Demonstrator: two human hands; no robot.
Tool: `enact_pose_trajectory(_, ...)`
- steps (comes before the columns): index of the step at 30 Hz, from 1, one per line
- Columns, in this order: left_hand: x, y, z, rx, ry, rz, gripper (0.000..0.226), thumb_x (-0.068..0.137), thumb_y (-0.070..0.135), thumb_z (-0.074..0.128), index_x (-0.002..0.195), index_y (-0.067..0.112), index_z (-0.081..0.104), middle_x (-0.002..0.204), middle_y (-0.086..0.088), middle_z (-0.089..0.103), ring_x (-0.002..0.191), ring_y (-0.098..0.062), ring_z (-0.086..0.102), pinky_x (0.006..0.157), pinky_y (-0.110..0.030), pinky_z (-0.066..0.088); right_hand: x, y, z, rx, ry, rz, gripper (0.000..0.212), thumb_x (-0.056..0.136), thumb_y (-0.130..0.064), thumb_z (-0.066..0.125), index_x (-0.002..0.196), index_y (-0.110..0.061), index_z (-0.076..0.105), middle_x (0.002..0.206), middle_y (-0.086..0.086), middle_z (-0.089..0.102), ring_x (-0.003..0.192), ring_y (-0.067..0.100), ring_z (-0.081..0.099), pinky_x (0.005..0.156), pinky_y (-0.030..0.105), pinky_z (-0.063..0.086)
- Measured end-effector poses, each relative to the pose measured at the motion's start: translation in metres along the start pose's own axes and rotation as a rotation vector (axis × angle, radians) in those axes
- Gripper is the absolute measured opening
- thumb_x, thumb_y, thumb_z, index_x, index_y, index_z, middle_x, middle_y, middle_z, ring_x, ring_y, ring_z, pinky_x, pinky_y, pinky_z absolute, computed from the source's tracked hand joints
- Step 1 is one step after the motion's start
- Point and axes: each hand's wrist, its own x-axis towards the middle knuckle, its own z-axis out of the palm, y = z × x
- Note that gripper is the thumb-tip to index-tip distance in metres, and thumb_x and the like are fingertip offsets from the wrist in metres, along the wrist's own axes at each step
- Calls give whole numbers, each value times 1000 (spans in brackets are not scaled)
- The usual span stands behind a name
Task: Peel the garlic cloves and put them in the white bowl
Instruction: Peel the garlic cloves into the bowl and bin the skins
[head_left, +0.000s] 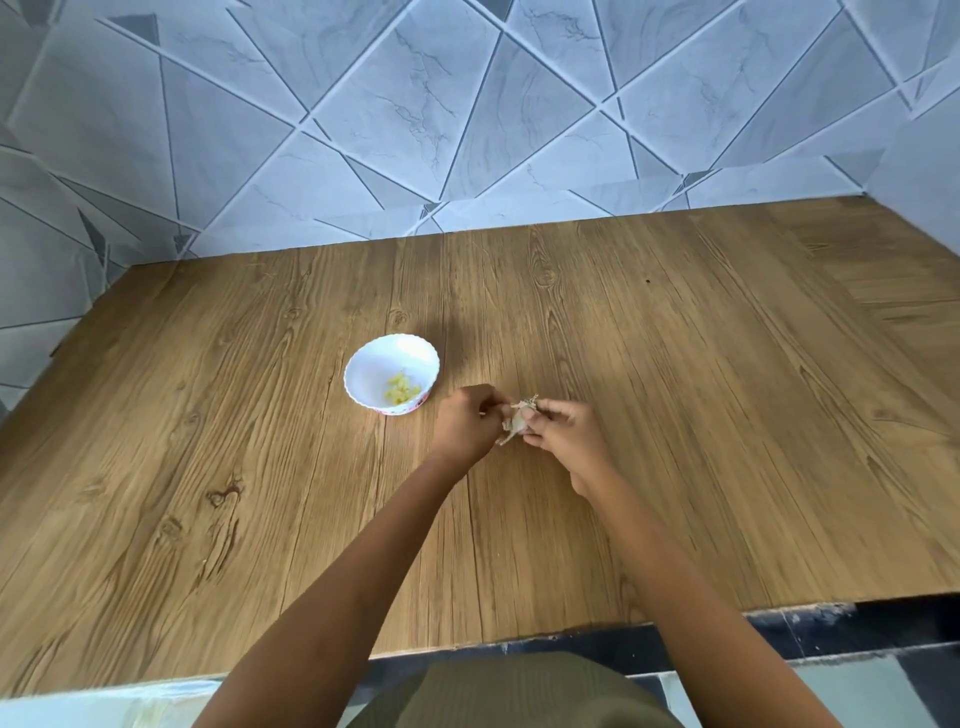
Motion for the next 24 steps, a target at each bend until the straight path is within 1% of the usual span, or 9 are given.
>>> enact_pose_trajectory(3, -4, 3, -10, -379, -106, -217, 12, 94, 1, 52, 90, 3, 63, 79, -9, 67, 65, -11, 67, 59, -21, 56, 4, -4, -6, 52, -37, 95, 11, 90, -9, 61, 99, -4, 67, 82, 3, 68, 73, 9, 66, 69, 19, 56)
enact_pose_trajectory(5, -5, 4, -14, -504, -125, -286, 14, 96, 2, 49, 90, 6, 61, 80, -10, 69, 65, -11, 68, 62, -22, 57, 6, -4, -8, 53, -36, 97, 11, 90, -12, 61, 95, -6, 69, 80, 3, 69, 70, 9, 65, 67, 19, 56)
enact_pose_trajectory(8, -4, 2, -18, -586, -99, -318, 11, 96, 4, 49, 93, 7, 59, 82, -11, 69, 68, -14, 68, 66, -22, 58, 8, -6, -8, -13, -10, 37, 12, 90, -16, 62, 93, -8, 70, 79, 5, 69, 67, 8, 64, 65, 19, 55)
enact_pose_trajectory(12, -5, 0, -20, -627, -77, -327, 8, 95, 6, 53, 96, 8, 60, 80, -8, 68, 73, -16, 67, 70, -24, 58, 19, -2, -4, -470, 56, -228, 12, 85, -23, 68, 92, -13, 71, 78, -3, 69, 70, 10, 63, 66, 25, 50)
enact_pose_trajectory(14, -7, 0, -21, -645, -65, -328, 8, 95, 6, 53, 95, 7, 61, 80, -6, 69, 73, -15, 67, 70, -24, 58, 24, 0, -1, -621, 63, -321, 19, 83, -25, 71, 95, -11, 72, 79, -1, 69, 70, 11, 61, 64, 24, 44)
enact_pose_trajectory(16, -9, 0, -21, -655, -49, -321, 7, 95, 5, 53, 95, 5, 60, 79, -6, 69, 72, -13, 67, 69, -23, 57, 26, 2, 0, -716, 83, -390, 29, 82, -27, 72, 103, -7, 71, 89, 3, 70, 73, 13, 61, 66, 21, 42)
enact_pose_trajectory(18, -10, 1, -20, -655, -31, -317, 7, 95, 4, 53, 96, 3, 60, 79, -6, 67, 68, -10, 66, 69, -22, 57, 22, 1, 0, -698, 132, -470, 31, 82, -26, 73, 107, -7, 69, 93, 4, 69, 72, 12, 60, 66, 22, 45)
enact_pose_trajectory(20, -10, 3, -19, -627, -10, -309, 10, 94, 3, 54, 100, 0, 61, 82, -8, 66, 69, -12, 64, 68, -21, 56, 16, -1, 1, -584, 131, -538, 22, 82, -18, 73, 101, -7, 70, 86, 3, 70, 70, 13, 62, 65, 25, 51)
enact_pose_trajectory(24, -13, 9, -18, -522, 24, -242, 9, 93, 5, 57, 95, 1, 65, 80, -8, 68, 72, -15, 64, 71, -25, 55, 9, -16, 4, -216, -153, -208, 21, 83, -15, 71, 100, -2, 70, 80, 9, 71, 66, 10, 67, 61, 21, 54)
